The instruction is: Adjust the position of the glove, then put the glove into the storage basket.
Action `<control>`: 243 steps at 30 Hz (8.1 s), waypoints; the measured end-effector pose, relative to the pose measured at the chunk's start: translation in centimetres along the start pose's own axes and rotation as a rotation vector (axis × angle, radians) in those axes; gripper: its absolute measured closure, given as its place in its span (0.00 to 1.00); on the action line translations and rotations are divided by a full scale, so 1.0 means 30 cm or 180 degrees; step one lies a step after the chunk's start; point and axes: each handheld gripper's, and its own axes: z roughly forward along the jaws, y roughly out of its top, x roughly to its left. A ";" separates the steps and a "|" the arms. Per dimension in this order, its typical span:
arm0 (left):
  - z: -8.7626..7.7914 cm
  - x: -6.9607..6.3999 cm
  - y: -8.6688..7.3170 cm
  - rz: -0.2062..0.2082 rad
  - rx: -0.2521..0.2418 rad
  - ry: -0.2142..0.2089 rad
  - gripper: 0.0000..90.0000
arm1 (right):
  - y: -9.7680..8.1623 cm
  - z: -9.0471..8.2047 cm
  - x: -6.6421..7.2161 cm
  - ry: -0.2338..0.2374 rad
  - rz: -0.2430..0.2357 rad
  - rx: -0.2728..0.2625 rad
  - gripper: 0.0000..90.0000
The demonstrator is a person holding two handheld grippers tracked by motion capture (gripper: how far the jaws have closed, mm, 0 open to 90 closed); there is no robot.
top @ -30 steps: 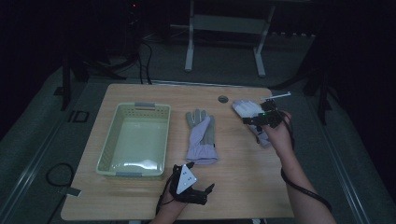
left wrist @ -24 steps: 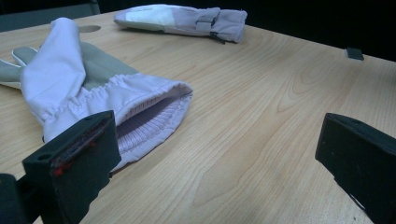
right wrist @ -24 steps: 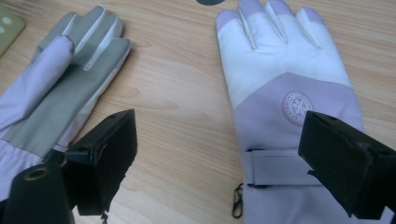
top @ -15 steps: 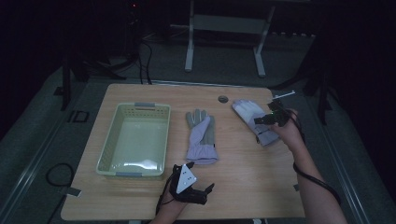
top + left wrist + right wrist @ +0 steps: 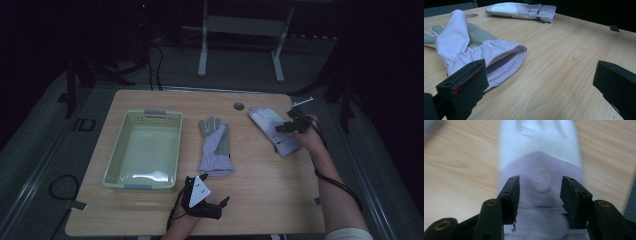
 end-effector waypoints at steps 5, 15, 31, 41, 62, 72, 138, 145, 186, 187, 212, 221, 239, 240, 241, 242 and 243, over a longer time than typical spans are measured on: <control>0.001 0.001 0.000 -0.0015 0.0003 -0.0007 0.00 | -0.013 0.057 -0.034 0.0120 0.0063 0.0018 0.55; 0.000 0.000 0.000 0.0000 0.0000 -0.0009 0.00 | -0.020 0.093 -0.030 0.0244 0.0139 0.0088 0.75; 0.001 0.000 0.000 0.0002 0.0006 -0.0024 0.00 | -0.033 -0.181 0.072 0.0056 0.0478 -0.0248 0.87; 0.000 -0.001 0.000 0.0019 0.0008 -0.0044 0.00 | -0.085 -0.337 0.199 -0.0087 0.0581 -0.0438 0.88; 0.003 -0.001 0.001 0.0010 0.0026 -0.0040 0.00 | -0.232 -0.240 0.283 -0.0245 0.1294 -0.0320 0.87; 0.003 0.000 0.002 -0.0001 0.0033 -0.0041 0.00 | -0.227 -0.101 0.249 -0.0338 0.1383 -0.0074 0.84; 0.003 -0.001 0.002 -0.0004 0.0038 -0.0019 0.00 | -0.180 -0.251 0.136 0.0505 0.0504 -0.0435 0.89; 0.003 -0.001 0.002 -0.0001 0.0036 -0.0012 0.00 | -0.051 -0.416 0.211 0.0480 0.0448 -0.0680 0.90; 0.000 -0.007 0.000 0.0060 0.0020 -0.0037 0.00 | 0.190 -0.016 0.772 0.0734 0.0157 0.0156 0.89; 0.000 -0.007 0.000 0.0062 0.0020 -0.0039 0.00 | 0.182 0.008 0.775 0.0706 0.0141 0.0215 0.89; 0.001 -0.002 0.001 0.0019 0.0023 -0.0074 0.00 | 0.145 -0.054 0.721 0.0836 -0.0118 -0.0109 0.50; 0.004 -0.003 0.002 0.0006 0.0060 0.0014 0.00 | 0.096 -0.110 0.680 0.1195 -0.0458 -0.0483 0.15; -0.009 0.009 0.137 -0.0178 0.0061 -0.0068 0.00 | 0.003 -0.193 0.562 0.0799 -0.1062 -0.1105 0.15; -0.011 0.016 0.155 -0.0202 0.0060 -0.0020 0.00 | 0.004 -0.196 0.557 0.0817 -0.1031 -0.1061 0.16; -0.012 0.026 0.175 -0.0228 0.0077 0.0004 0.00 | 0.005 -0.194 0.552 0.0865 -0.1003 -0.0994 0.16; -0.013 0.037 0.195 -0.0270 0.0085 0.0007 0.00 | 0.004 -0.190 0.548 0.0893 -0.0946 -0.0943 0.16; -0.015 0.049 0.217 -0.0296 0.0098 0.0036 0.00 | 0.003 -0.186 0.544 0.0897 -0.0900 -0.0963 0.16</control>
